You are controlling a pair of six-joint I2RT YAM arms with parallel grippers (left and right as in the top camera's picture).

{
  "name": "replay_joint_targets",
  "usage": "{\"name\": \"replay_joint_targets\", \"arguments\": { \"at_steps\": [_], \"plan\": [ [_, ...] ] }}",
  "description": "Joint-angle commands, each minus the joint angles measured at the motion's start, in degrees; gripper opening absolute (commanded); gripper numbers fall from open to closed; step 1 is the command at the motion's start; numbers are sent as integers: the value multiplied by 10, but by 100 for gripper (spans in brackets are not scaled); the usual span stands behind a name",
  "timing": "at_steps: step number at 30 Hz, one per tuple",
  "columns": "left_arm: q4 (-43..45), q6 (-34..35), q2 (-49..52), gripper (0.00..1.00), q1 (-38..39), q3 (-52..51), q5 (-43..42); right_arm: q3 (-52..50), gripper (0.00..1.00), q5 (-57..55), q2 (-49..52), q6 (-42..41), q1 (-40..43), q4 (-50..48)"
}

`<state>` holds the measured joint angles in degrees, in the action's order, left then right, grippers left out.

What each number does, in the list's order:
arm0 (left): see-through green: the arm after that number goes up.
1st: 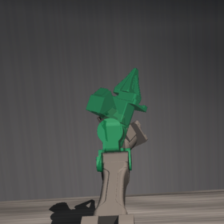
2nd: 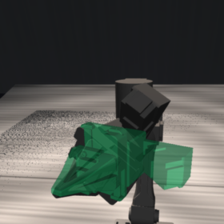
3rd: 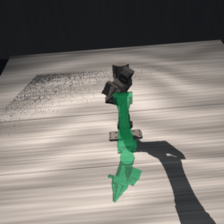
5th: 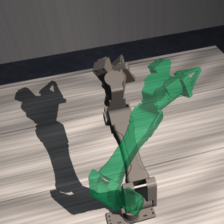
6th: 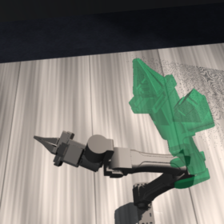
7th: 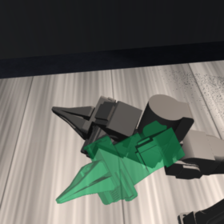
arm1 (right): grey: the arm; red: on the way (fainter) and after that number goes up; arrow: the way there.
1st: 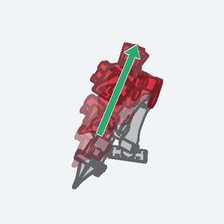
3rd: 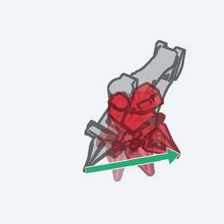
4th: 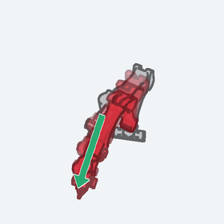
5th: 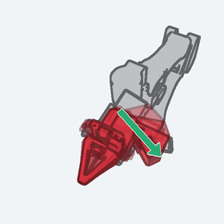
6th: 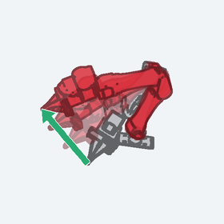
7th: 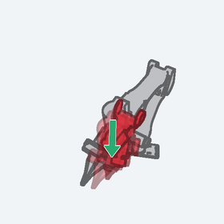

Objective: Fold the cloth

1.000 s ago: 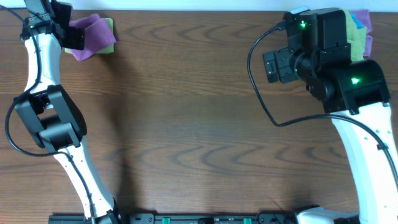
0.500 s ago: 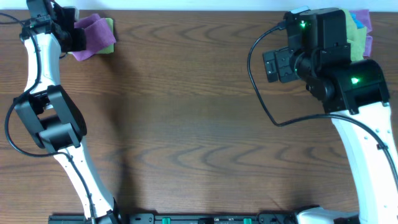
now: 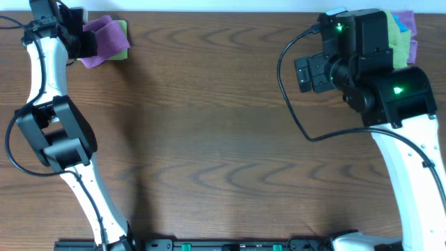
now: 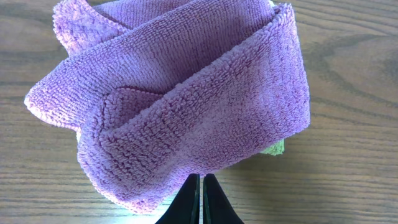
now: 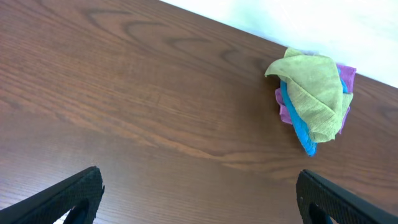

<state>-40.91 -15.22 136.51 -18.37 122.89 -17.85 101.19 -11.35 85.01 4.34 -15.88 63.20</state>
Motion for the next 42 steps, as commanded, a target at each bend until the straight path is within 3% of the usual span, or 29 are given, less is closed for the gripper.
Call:
{"name": "replay_joint_targets", "arguments": {
  "at_steps": [1, 10, 27, 42],
  "plan": [
    [-3, 0, 1, 6, -3, 6, 5, 3, 99, 0, 5, -11, 5, 1],
    [40, 0, 16, 6, -3, 6, 96, 3, 99, 0, 5, -11, 5, 1],
    [-4, 1, 20, 6, -2, 6, 91, 3, 99, 0, 38, -18, 5, 0],
    [92, 4, 57, 6, -3, 6, 103, 3, 98, 0, 41, -22, 5, -3]
  ]
}}
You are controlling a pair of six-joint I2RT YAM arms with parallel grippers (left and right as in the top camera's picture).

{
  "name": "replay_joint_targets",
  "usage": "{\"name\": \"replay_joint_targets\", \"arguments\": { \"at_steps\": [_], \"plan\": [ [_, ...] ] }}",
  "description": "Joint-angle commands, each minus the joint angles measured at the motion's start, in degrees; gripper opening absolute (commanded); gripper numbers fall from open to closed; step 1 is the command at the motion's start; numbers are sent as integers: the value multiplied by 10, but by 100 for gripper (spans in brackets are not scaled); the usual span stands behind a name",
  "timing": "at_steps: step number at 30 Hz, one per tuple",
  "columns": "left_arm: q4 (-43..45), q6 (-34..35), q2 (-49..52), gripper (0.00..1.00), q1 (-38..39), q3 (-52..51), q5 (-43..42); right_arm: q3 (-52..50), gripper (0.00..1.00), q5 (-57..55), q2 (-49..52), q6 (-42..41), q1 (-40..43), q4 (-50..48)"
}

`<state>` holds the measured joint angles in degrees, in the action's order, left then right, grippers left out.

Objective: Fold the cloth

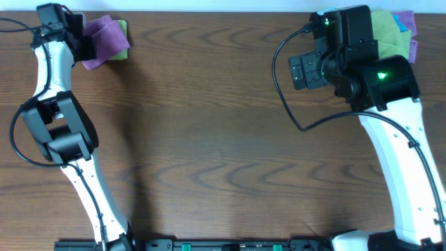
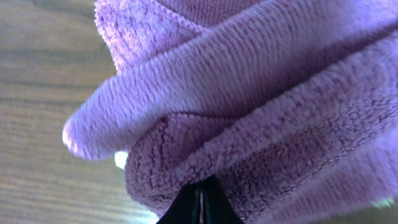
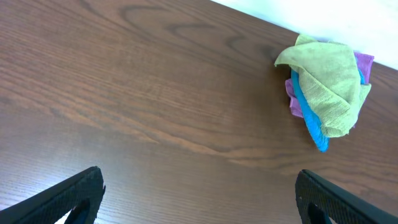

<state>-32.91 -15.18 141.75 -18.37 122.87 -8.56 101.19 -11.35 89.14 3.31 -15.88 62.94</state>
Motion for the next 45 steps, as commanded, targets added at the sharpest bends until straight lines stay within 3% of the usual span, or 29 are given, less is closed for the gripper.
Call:
{"name": "replay_joint_targets", "arguments": {
  "at_steps": [1, 13, 45],
  "plan": [
    [25, 4, 4, 6, -3, 6, 21, 3, 99, 0, 0, -12, 5, -1],
    [125, 4, 4, 6, -3, 6, 37, 3, 99, 0, 0, -24, 5, 1],
    [290, 20, 12, 8, 12, 7, 52, 3, 99, 6, 0, -25, 5, 29]
  ]
}}
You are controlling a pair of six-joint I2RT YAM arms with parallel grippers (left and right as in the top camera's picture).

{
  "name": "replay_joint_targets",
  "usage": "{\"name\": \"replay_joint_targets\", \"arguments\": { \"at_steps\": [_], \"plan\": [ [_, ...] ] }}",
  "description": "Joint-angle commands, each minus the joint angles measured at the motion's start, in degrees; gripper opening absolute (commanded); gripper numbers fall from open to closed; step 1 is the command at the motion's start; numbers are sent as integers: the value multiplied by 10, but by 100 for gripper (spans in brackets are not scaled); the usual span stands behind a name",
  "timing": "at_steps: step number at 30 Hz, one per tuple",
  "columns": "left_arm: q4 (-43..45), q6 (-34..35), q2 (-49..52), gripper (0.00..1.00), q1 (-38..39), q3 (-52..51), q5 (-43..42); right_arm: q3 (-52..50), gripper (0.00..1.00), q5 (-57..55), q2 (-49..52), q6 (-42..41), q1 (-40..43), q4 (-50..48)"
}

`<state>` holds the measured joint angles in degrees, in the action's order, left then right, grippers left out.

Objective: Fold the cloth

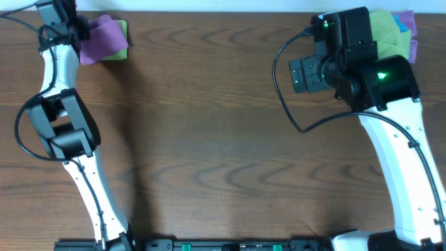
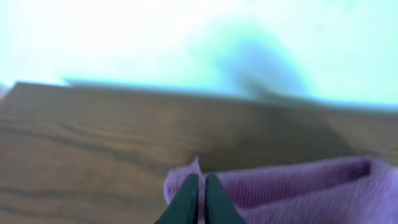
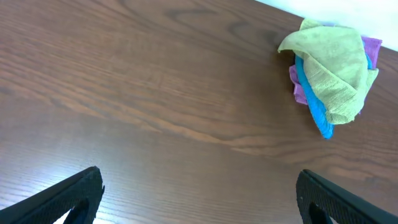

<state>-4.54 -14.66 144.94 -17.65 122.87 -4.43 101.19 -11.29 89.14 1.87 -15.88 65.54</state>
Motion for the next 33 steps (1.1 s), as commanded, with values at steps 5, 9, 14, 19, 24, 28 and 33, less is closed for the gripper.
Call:
{"name": "replay_joint_targets", "arguments": {
  "at_steps": [5, 9, 14, 19, 24, 28, 33],
  "plan": [
    [-23, 60, -46, 6, 7, 7, 10, 3, 99, 12, 0, -10, 5, 3],
    [-97, 62, -96, 6, 9, 7, 11, 3, 99, 12, 0, -10, 5, 3],
    [-206, 64, -169, 6, 8, 7, 17, 3, 99, 12, 0, -10, 5, 0],
    [-344, 76, -217, 6, 1, 7, 15, 3, 99, 12, 0, -10, 5, 1],
    [-379, 89, -199, 6, -10, -16, -27, 3, 99, 12, 0, -10, 5, 1],
    [-327, 91, -185, 6, -12, -68, -26, 3, 99, 12, 0, -10, 5, 3],
    [-258, 114, -167, 6, -12, -126, -27, 3, 99, 12, 0, -10, 5, 3]
  ]
}}
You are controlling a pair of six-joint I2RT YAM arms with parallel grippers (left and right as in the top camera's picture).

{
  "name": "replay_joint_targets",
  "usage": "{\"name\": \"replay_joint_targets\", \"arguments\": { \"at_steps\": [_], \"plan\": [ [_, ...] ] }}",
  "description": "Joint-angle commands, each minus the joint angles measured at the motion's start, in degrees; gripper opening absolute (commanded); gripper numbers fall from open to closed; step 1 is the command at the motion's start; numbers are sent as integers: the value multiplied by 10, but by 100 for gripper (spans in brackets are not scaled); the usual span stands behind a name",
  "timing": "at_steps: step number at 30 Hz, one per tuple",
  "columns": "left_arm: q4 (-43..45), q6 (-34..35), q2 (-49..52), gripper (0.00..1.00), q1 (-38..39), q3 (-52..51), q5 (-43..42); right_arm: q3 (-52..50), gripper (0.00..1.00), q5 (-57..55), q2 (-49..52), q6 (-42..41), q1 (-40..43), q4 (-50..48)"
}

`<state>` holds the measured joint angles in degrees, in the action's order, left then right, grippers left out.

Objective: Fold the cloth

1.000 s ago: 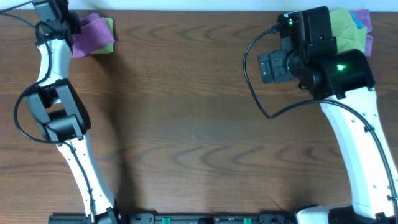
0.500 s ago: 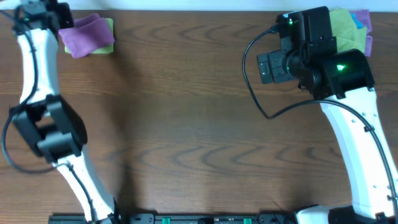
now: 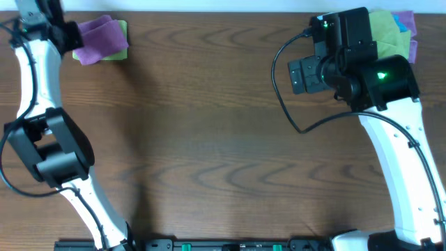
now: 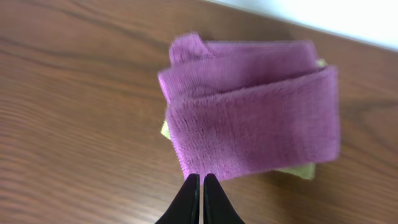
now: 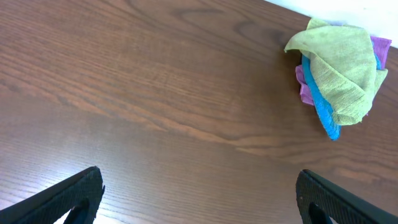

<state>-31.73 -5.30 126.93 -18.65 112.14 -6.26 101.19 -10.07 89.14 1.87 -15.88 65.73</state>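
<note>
A purple cloth (image 4: 249, 106) lies folded into a thick band on top of a flat green cloth (image 4: 300, 169), at the table's far left corner (image 3: 101, 40). My left gripper (image 4: 201, 185) is shut with nothing between its fingers, its tips right at the near edge of the purple cloth; from overhead it sits just left of the cloth (image 3: 64, 33). My right gripper (image 5: 202, 199) is open over bare wood at the far right, holding nothing.
A heap of green, blue and purple cloths (image 5: 339, 74) sits at the table's far right corner (image 3: 397, 28), partly under the right arm. The table's back edge (image 4: 348, 34) runs just behind the folded cloth. Brown wooden tabletop (image 3: 209, 139) lies between the arms.
My left gripper has drawn back to the left from the purple cloth, so the whole folded cloth now shows in its view. The cloth lies as before. The right arm has not moved.
My left gripper was shut at the near edge of the folded purple cloth, then pushed close against its folds, then low at its end facing the wall, and now stands back from it. The right gripper shifted slightly early on and stayed open.
</note>
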Motion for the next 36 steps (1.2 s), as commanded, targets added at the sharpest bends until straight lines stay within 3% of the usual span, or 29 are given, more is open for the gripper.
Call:
{"name": "replay_joint_targets", "arguments": {
  "at_steps": [1, 24, 36],
  "plan": [
    [23, 21, 20, 6, -2, -23, -9, 3, 99, 0, 0, -10, 5, 1],
    [267, 42, 148, 6, 0, -24, -12, 3, 99, 0, 0, -12, 5, 1],
    [341, 42, 162, 6, 9, -24, -12, 3, 99, 0, 0, -19, 5, 1]
  ]
}}
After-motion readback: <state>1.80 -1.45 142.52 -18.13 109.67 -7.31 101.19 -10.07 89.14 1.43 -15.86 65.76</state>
